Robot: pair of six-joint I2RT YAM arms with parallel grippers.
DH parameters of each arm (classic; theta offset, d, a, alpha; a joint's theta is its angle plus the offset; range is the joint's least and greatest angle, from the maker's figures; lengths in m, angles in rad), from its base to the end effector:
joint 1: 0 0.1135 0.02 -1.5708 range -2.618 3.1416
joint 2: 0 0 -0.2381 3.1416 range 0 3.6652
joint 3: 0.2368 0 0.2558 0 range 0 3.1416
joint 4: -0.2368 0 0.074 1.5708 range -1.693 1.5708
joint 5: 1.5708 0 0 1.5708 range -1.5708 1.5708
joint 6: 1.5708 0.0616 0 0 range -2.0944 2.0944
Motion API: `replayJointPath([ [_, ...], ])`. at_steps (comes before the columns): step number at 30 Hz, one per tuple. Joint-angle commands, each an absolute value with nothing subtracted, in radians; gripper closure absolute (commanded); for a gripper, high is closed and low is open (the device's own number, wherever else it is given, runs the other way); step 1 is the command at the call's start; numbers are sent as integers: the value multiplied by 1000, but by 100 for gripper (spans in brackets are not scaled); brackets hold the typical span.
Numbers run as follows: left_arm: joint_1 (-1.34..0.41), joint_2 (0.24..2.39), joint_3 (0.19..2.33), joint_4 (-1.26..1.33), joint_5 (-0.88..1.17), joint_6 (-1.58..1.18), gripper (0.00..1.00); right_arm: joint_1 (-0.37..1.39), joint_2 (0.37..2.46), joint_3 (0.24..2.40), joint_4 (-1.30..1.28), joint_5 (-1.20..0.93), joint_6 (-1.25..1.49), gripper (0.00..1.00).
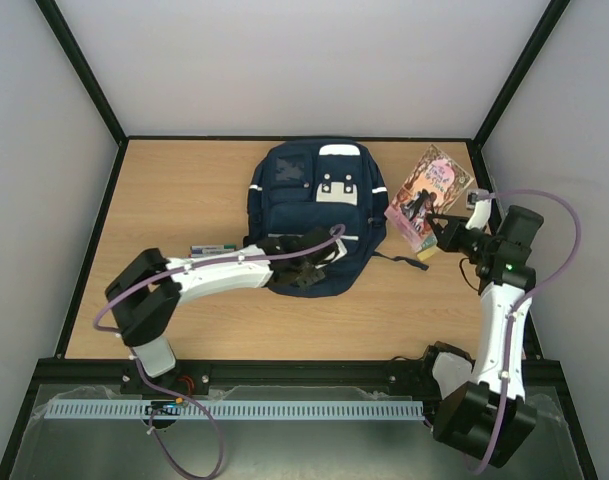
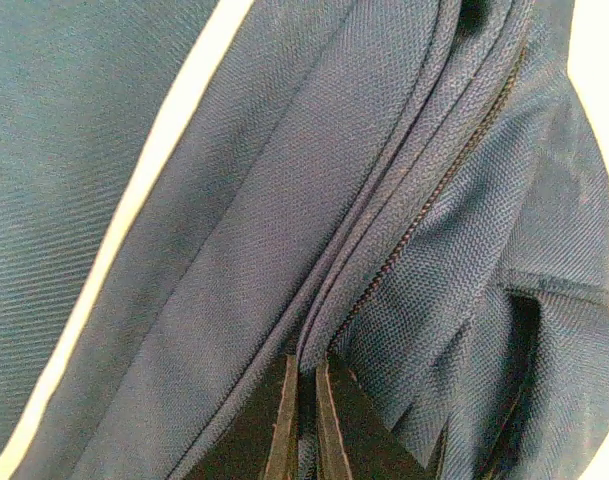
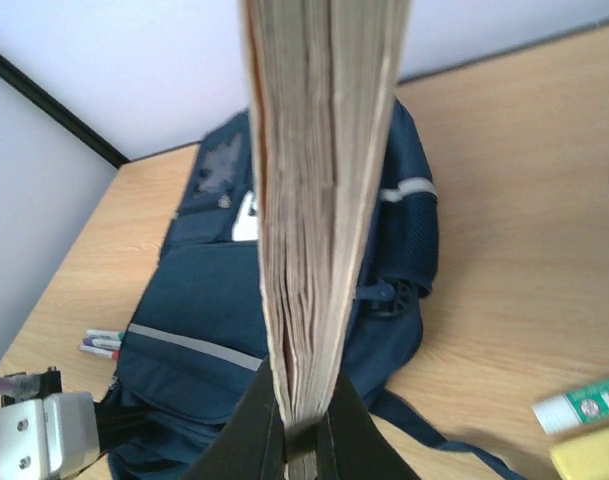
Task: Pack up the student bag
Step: Place the book in the student bag.
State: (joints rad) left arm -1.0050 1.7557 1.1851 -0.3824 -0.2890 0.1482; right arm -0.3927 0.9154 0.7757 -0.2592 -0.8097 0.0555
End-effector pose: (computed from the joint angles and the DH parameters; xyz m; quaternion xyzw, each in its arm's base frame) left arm 0.2199 -0.3135 0.1553 0.4773 0.8142 -0.0002 0.3306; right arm 0.2359 -0.0494 0.2818 -0.0422 0.7951 0.2382 0.5562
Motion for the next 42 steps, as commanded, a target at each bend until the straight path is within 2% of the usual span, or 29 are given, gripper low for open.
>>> replayJointPath([
  [1,-1005,1601,1239,-326,-356,122,98,-396,882,928,-435,-900,11,99],
  [8,-970,1557,1308,-248,-341,93,98,-396,1055,1130,-858,-1043,-180,99],
  [13,-906,1592,1355,-216,-232,32,98,-354,1114,1154,-991,-1114,-200,99],
  [19,-820,1608,1379,-176,-124,-48,98,-177,1113,1042,-909,-1112,-105,99],
  [26,-706,1609,1352,-110,0,-136,98,-74,1115,954,-867,-1118,-87,99],
  [33,-677,1604,1326,-75,40,-163,98,97,1080,821,-752,-1052,-6,99],
  [42,-675,1526,1285,-30,131,-176,98,275,1247,818,-642,-1045,18,99],
])
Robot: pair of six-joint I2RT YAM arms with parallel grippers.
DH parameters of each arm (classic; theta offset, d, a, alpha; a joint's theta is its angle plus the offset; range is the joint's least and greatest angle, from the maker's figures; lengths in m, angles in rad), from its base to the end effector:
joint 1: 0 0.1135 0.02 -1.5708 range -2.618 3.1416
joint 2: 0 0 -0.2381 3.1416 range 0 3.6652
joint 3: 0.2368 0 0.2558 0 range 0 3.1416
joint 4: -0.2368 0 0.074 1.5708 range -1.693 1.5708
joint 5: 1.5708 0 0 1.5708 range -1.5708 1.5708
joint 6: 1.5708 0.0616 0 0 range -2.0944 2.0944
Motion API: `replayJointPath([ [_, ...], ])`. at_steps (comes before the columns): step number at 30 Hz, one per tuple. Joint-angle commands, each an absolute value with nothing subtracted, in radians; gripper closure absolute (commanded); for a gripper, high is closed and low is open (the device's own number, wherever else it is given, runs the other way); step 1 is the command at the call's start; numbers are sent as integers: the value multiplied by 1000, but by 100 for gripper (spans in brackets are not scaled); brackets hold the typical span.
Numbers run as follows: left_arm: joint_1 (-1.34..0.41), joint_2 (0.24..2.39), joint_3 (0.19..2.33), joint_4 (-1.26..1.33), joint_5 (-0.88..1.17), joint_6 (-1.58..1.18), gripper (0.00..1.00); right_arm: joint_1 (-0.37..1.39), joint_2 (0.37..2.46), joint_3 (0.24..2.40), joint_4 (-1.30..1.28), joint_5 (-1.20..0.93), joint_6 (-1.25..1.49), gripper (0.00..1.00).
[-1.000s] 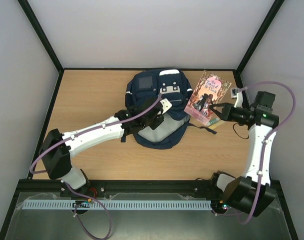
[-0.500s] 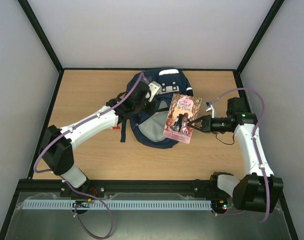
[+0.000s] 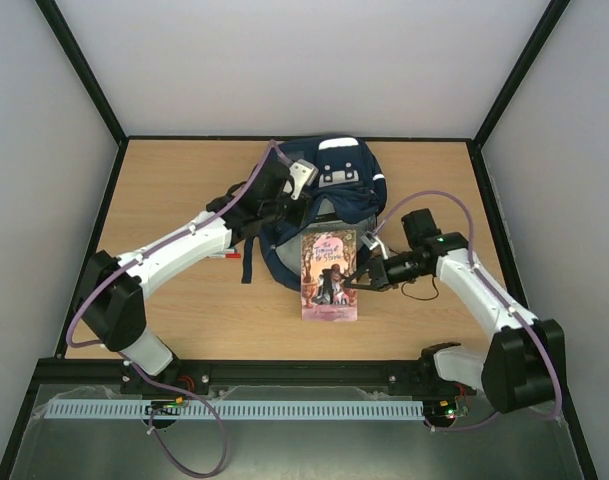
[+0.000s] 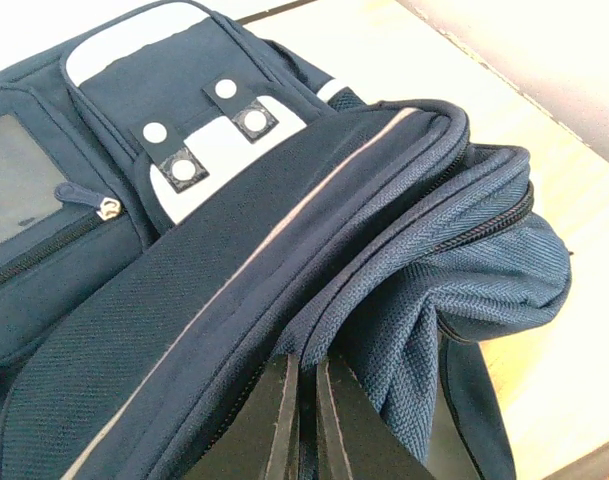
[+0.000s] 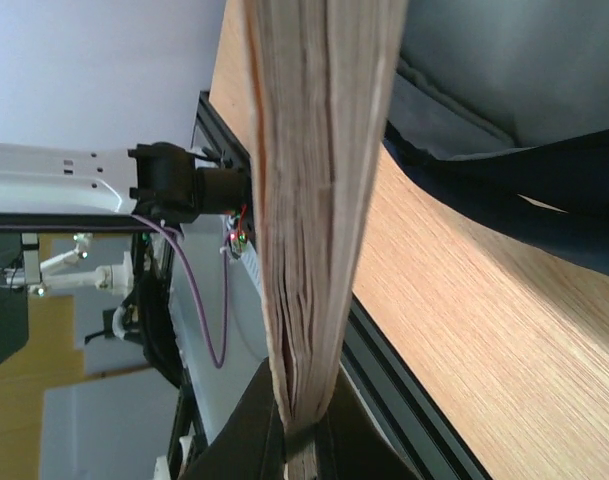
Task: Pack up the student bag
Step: Place the book in the student bag.
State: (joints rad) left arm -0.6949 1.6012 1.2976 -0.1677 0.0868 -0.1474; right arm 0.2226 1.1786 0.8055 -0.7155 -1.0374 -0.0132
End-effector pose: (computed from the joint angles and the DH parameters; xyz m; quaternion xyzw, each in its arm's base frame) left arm 0.3062 -0.2622 0.2730 0.2521 0.8140 -0.2472 0.4612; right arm 0.2138 0.1028 0.2055 -0.2167 0.8236 0.5004 0.1559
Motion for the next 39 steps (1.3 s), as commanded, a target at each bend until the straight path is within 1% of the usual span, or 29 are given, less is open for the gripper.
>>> replayJointPath([
  [1,-676,1514,1270,-17,142,-178,98,289,1285,830,-640,-1049,14,99],
  [6,-683,1444,1215,21,183,-176,98,318,1435,913,-648,-1073,-53,99],
  [9,-685,1418,1197,36,218,-179,98,321,1486,890,-561,-1083,-4,99],
  [20,-693,1386,1190,34,255,-188,98,321,1639,871,-378,-1049,86,99],
  [26,-689,1374,1182,43,250,-189,98,328,1647,824,-371,-1073,80,99],
  [29,-688,1359,1165,62,254,-184,98,329,1649,799,-356,-1152,87,99],
  [34,-680,1361,1166,54,240,-184,98,329,1589,765,-328,-1116,108,99],
  [36,-679,1362,1166,57,255,-188,98,321,1565,784,-320,-1078,116,99],
  [39,-680,1364,1171,55,291,-193,98,309,1586,834,-302,-1077,134,99],
])
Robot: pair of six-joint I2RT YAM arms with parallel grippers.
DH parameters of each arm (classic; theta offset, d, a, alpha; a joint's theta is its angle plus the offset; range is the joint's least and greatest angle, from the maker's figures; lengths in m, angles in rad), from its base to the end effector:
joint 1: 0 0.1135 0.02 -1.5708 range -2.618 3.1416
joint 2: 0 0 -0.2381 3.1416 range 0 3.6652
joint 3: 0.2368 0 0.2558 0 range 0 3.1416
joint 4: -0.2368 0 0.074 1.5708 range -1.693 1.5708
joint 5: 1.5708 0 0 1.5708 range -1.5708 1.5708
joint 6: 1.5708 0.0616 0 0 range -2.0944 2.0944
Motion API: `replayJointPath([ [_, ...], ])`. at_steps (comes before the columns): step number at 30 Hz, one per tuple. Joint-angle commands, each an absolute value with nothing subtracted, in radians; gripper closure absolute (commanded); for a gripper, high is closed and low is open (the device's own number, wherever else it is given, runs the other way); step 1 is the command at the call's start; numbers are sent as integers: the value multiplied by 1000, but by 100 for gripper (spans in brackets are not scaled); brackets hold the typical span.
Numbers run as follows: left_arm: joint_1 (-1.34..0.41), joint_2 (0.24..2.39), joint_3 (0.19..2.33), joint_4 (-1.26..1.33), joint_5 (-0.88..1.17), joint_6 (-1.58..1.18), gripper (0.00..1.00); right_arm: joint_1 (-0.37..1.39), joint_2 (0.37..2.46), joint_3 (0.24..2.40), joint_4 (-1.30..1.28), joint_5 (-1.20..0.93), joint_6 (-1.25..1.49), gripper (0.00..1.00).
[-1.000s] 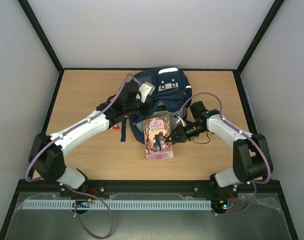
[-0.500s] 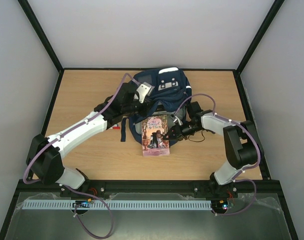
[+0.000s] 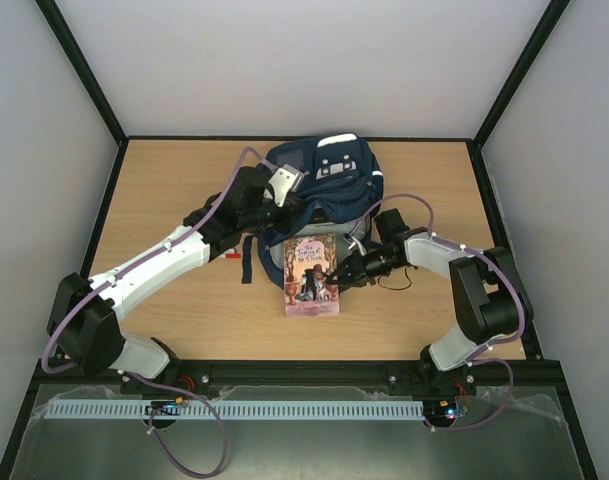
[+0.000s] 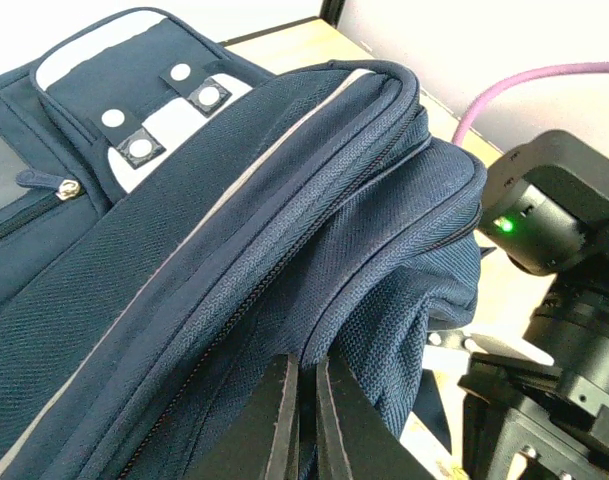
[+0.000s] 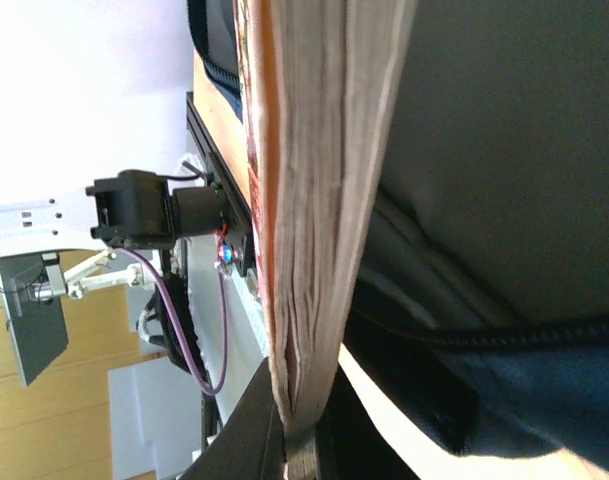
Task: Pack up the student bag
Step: Place the book in the student bag.
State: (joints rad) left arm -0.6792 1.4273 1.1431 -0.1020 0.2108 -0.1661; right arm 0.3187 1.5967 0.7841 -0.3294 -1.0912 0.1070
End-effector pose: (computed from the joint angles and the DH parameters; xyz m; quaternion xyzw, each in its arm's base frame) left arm 0.2765 -0.2398 0.2865 0.2662 0.7831 -0.3073 0.4705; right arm 0.2519 0.1407 0.1191 -0.1980 0.8189 0.5340 0.0707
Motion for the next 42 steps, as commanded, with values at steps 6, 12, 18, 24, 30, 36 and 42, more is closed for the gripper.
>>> replayJointPath([
  [6,-685,1366,1174,46,313,-188,98,296,1634,884,-161,-1039,237,99],
  [12,-695,1366,1179,34,333,-177,97,273,1716,970,-107,-962,300,99],
  [18,-699,1359,1180,29,342,-175,98,247,1827,1045,-111,-947,323,99],
  [24,-719,1351,1180,17,326,-158,98,210,1860,1070,-75,-906,365,99],
  [30,-722,1350,1178,15,328,-156,98,206,1865,1090,-101,-828,378,81],
  [36,-723,1360,1175,11,320,-150,98,207,1782,1062,-168,-737,325,58],
  [42,-731,1363,1175,4,313,-144,97,207,1584,985,-256,-622,185,48],
])
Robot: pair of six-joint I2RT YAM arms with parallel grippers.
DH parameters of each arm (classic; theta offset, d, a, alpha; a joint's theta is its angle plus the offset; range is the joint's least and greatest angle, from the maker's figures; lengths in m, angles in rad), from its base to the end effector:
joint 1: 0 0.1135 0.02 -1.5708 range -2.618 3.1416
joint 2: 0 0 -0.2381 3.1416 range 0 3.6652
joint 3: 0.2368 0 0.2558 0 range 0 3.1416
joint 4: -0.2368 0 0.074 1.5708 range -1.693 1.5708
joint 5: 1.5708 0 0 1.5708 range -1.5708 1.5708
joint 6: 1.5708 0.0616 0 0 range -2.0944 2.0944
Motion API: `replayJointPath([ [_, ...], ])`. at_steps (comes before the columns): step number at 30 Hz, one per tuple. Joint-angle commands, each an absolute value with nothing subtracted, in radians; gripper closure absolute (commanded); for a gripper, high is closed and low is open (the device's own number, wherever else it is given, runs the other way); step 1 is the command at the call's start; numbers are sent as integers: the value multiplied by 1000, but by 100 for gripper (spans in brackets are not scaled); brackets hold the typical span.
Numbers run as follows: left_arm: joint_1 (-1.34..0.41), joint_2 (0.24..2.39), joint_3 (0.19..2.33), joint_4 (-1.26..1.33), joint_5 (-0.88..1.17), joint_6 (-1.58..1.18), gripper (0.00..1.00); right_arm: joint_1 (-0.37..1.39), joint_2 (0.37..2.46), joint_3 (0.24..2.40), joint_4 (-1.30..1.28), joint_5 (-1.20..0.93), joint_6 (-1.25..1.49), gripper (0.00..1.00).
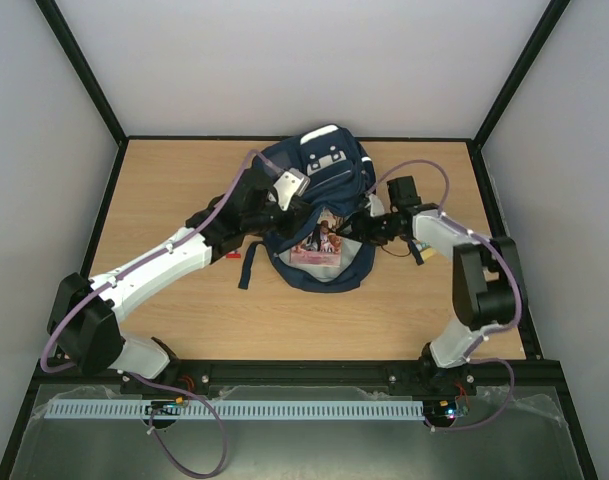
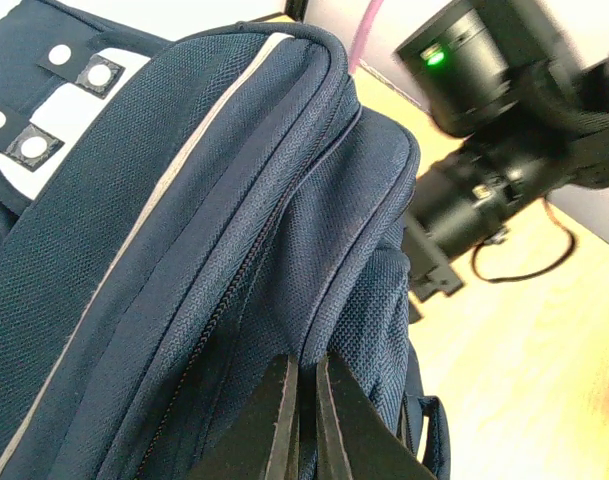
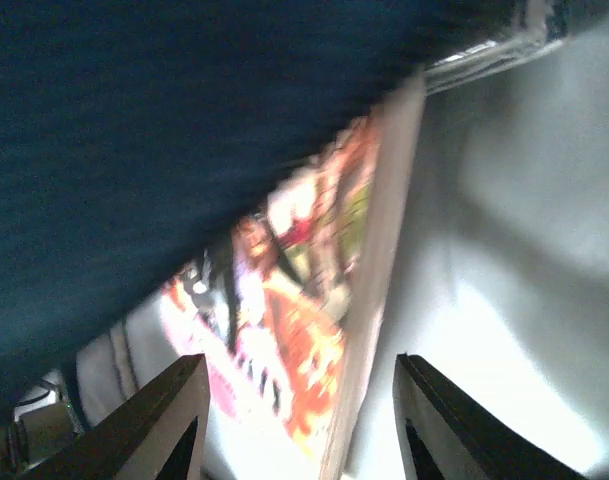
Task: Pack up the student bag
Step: Place the book in the student bag.
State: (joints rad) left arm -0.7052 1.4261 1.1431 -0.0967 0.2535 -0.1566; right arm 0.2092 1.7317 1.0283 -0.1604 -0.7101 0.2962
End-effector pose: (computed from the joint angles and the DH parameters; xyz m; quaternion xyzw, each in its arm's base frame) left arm 0.2682 -0.2486 0.2878 0.2907 0.7713 -0.3275 0.4619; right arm 0.3487 0.1151 0.1417 -0.0820 0.8841 0.3969 0.2327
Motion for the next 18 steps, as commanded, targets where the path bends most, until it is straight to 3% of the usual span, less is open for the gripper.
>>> replayJointPath([
  [1,-734,1362,1175,3,313,-144,98,208,1547,973,-277,-614,154,48],
  [5,-738,1362,1177,2,326,-144,98,250,1406,917,-357,-549,0,56],
  [11,-748,1369,1200,-30,382,-120,98,385,1206,787,-367,-414,-235,85],
  [18,-778,1375,1239,-104,480,-36,98,593,1154,647,-295,-148,-518,86],
])
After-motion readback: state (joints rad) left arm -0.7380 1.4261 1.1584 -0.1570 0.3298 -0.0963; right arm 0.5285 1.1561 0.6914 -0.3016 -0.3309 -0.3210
